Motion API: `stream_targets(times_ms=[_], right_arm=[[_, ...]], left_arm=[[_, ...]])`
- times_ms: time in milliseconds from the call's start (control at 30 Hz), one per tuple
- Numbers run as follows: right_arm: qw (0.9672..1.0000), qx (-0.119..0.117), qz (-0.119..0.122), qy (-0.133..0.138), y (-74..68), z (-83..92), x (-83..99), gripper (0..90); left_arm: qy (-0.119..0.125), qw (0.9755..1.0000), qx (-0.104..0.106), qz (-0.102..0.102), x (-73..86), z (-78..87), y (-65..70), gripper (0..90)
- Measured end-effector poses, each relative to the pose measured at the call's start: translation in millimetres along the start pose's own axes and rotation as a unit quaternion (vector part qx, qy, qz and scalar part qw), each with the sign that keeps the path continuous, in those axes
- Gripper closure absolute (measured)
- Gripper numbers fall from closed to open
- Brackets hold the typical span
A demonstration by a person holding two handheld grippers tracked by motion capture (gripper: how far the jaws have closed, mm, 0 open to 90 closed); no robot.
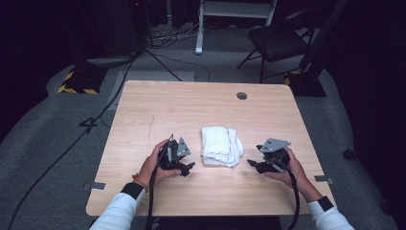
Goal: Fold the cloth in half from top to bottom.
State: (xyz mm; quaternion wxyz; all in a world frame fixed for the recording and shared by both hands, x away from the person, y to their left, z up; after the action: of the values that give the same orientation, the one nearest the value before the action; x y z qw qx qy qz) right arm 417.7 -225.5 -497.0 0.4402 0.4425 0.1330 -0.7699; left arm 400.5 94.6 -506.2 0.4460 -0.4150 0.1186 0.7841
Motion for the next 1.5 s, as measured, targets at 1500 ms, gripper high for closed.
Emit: stream_targets(times_ms=[1500], right_arm=[[0.9844, 0.077, -0.157, 0.018, 38.7, 84.4, 118.8, 22.1]], left_arm=[[0.004, 0.99, -0.015, 0.14, 111.0, 73.2, -34.8, 17.5]])
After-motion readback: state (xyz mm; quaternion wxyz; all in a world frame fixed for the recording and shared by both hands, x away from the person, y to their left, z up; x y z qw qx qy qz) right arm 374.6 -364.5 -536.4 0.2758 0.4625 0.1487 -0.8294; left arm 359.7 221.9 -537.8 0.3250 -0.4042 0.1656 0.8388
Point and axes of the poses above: each handheld gripper's, and its own axes: z roughly backward along the jaws, x roughly out of its underside, y roughly to its right, the point moved 5 cm from there along -z, roughly forward along the jaws, and after that the axes turned 10 degrees about y, right-handed, at the moved point
